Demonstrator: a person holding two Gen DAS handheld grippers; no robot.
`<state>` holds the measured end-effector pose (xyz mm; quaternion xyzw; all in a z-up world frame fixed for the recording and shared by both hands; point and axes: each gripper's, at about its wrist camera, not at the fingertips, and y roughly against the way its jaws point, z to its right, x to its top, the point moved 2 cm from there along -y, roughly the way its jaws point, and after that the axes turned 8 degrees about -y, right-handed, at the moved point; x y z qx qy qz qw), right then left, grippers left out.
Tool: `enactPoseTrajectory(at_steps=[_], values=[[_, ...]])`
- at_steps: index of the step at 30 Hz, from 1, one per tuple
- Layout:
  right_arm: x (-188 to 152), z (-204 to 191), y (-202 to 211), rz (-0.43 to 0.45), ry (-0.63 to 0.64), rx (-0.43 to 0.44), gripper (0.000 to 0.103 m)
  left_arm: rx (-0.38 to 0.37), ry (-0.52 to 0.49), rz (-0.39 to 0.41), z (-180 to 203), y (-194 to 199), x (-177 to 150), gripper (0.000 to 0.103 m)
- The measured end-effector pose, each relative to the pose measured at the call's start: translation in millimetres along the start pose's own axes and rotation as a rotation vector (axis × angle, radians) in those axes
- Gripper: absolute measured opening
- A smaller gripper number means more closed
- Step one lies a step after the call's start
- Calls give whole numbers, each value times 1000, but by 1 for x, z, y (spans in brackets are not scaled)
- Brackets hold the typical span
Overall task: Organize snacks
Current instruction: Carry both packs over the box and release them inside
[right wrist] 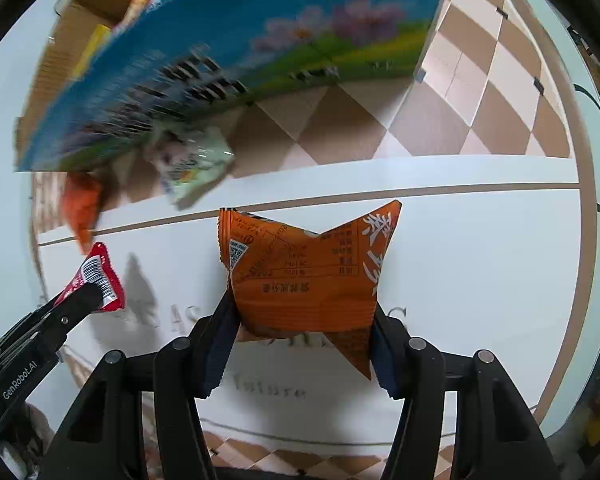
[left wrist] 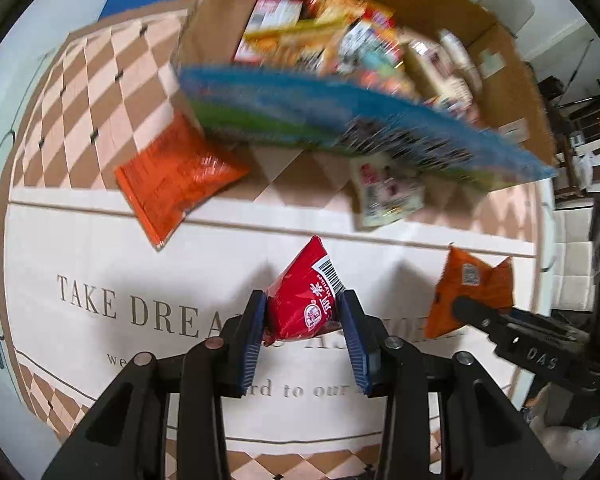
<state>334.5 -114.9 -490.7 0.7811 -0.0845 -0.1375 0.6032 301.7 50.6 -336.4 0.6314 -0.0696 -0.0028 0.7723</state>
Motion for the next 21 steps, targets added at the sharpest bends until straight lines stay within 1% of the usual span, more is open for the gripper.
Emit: enactPoseTrajectory(at_steps=[1, 5, 8, 10, 12, 15, 17, 18, 21], values=[[-1, -2, 7, 5, 5, 13, 62, -11, -4, 16, 1, 9, 13, 35], [1, -8, 50, 46, 20, 87, 62, -50, -8, 88, 5, 57, 36, 35], [15, -15, 90, 91, 22, 150, 62, -71, -18, 128, 19, 81, 68, 35], [30, -21, 117, 127, 23, 193, 62, -61, -32, 151, 26, 91, 90, 35], [54, -29, 141, 171, 32, 214, 62, -23, -46, 161, 23, 98, 113, 35], [99, -42, 163, 227, 41, 203, 62, 39, -54, 137, 15, 86, 149, 35], [126, -55, 164, 240, 39, 196, 62, 66, -51, 109, 8, 75, 163, 35], [146, -61, 163, 242, 35, 190, 62, 75, -47, 90, 5, 68, 171, 35], [189, -72, 155, 234, 27, 168, 62, 89, -24, 37, -6, 48, 189, 35]])
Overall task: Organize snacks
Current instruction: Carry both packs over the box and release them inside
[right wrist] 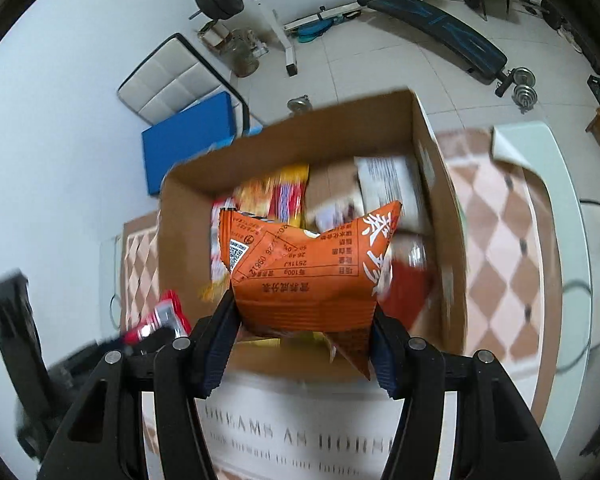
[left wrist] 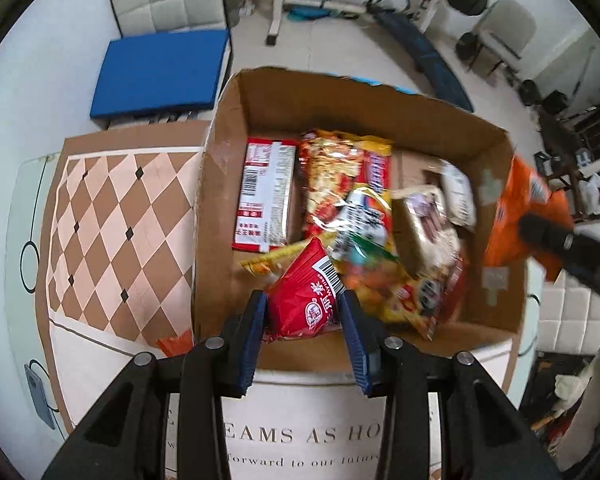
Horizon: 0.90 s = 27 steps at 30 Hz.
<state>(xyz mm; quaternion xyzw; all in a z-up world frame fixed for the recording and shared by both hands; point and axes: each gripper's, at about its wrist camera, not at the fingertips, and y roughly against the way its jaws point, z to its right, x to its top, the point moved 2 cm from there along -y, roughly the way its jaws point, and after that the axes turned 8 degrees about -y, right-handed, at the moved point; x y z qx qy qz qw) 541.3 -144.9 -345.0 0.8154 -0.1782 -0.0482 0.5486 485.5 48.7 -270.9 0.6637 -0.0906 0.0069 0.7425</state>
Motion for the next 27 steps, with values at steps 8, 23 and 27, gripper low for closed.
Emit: enactPoseTrajectory(at_steps=[8, 23, 27], values=[[63, -5, -69, -61, -12, -56, 62, 24, 25, -106, -9, -42, 13, 36], [76, -5, -97, -95, 54, -127, 94, 41, 85, -90, -14, -39, 20, 88], [56, -1, -78, -66, 81, -146, 95, 42, 81, -61, -11, -25, 17, 88]])
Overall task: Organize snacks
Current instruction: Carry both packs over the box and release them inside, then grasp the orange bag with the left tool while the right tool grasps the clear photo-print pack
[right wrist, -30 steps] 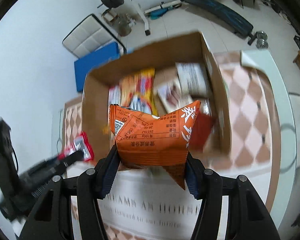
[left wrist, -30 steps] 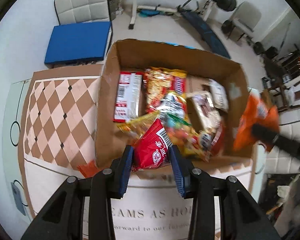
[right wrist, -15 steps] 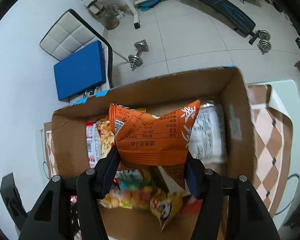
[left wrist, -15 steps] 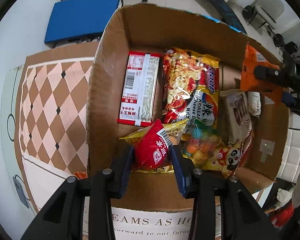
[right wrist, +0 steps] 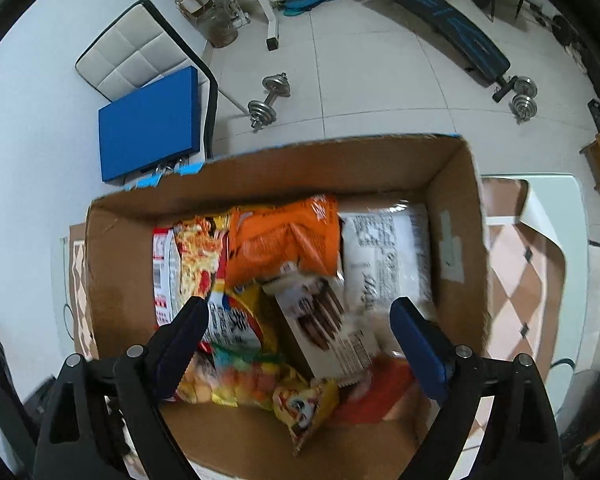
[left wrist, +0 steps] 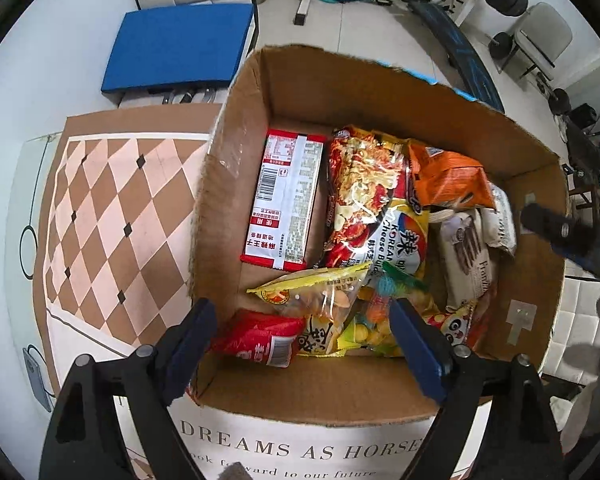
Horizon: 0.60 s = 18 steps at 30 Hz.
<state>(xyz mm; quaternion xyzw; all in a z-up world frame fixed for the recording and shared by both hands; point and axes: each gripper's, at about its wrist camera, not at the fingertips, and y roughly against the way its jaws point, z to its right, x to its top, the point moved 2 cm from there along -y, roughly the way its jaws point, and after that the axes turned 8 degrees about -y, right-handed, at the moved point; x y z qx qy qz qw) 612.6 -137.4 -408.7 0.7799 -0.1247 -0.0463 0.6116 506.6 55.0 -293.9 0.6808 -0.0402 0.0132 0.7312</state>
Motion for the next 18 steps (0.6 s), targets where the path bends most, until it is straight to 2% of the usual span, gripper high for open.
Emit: enactPoseTrajectory(at_steps=[3, 8, 15, 18], values=[[-20, 3, 15, 28, 16, -18, 95, 22, -23, 37, 5, 13, -7, 88], [-56, 5, 41, 82, 45, -39, 95, 74, -58, 146, 9, 46, -24, 88], [-119, 2, 77, 146, 49, -38, 95, 145, -81, 286, 2, 84, -64, 88], [-145, 1, 79, 145, 38, -28, 95, 175, -81, 306, -6, 89, -83, 88]])
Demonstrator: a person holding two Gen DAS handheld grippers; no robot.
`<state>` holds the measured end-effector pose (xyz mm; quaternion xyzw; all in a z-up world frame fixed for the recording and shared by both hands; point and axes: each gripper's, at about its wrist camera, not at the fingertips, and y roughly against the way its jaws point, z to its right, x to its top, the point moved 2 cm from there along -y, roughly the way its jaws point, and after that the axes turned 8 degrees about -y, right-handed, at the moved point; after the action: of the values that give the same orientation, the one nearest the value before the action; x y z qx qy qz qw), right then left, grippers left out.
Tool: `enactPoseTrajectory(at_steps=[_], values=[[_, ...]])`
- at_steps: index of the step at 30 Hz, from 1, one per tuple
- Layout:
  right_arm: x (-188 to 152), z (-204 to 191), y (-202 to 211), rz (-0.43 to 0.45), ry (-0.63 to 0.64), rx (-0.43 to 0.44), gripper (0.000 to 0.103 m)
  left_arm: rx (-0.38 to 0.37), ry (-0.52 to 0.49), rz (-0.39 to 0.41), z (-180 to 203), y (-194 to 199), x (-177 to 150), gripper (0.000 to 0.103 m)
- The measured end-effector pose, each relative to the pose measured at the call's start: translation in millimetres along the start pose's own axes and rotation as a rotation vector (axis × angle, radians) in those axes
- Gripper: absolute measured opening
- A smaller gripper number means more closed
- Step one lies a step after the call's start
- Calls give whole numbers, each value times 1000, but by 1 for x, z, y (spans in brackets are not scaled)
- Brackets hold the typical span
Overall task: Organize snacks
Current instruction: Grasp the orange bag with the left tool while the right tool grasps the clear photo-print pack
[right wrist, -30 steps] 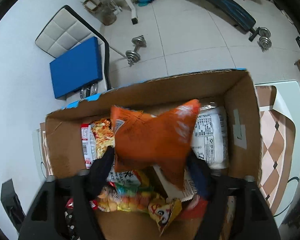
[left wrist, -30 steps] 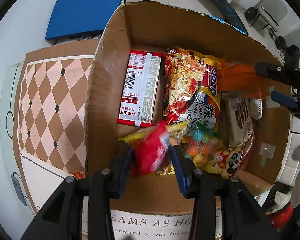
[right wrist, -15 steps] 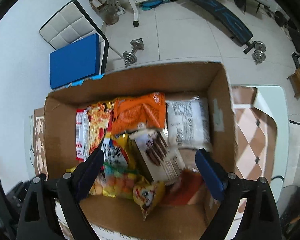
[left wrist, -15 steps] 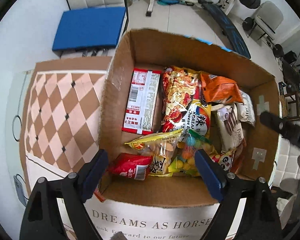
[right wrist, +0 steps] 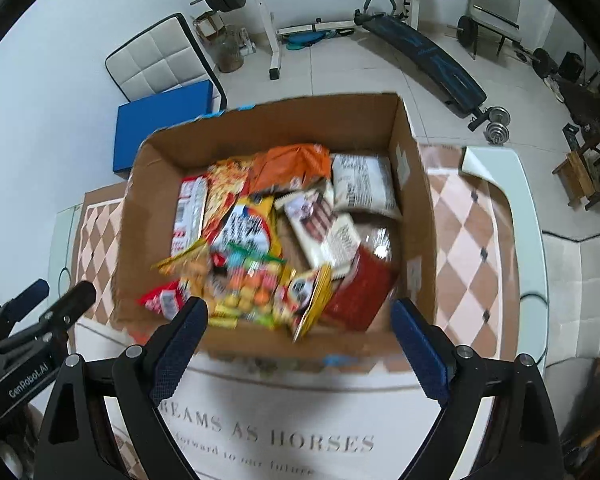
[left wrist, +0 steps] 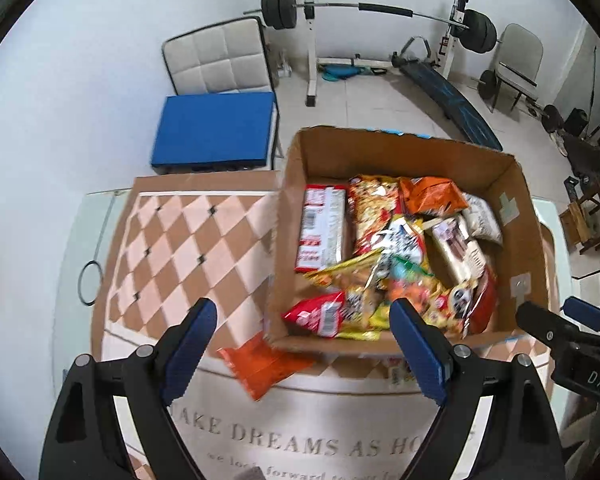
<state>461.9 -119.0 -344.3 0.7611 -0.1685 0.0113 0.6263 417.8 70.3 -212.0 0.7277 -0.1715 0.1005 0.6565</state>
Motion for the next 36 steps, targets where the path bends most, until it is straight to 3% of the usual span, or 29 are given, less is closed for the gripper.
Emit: enactPoseTrajectory(at_steps=[5, 13, 23, 28, 30, 32, 36], values=[[-43, -3, -14, -37, -29, 17, 95, 38, 8, -19, -22, -2, -41, 88], [-84, -13, -91, -163, -35, 21, 95, 49, -17, -179, -51, -65, -93, 88], [-90, -25, -156, -198, -18, -62, 95, 34, -264, -253, -36, -140, -87, 88], [-91, -28, -174, -213, -28, -83, 94, -31, -361, -295, -20, -166, -84, 88], [-92, -30, -177, -214, -29, -86, 87, -67, -370, -296, -15, -170, -84, 88], [-92, -31, -179, -216, -26, -101, 77, -104, -351, -308, -12, -173, -84, 75], [-95, -29, -179, -231, -25, -104, 68, -147, -255, -323, -14, -171, -88, 72]])
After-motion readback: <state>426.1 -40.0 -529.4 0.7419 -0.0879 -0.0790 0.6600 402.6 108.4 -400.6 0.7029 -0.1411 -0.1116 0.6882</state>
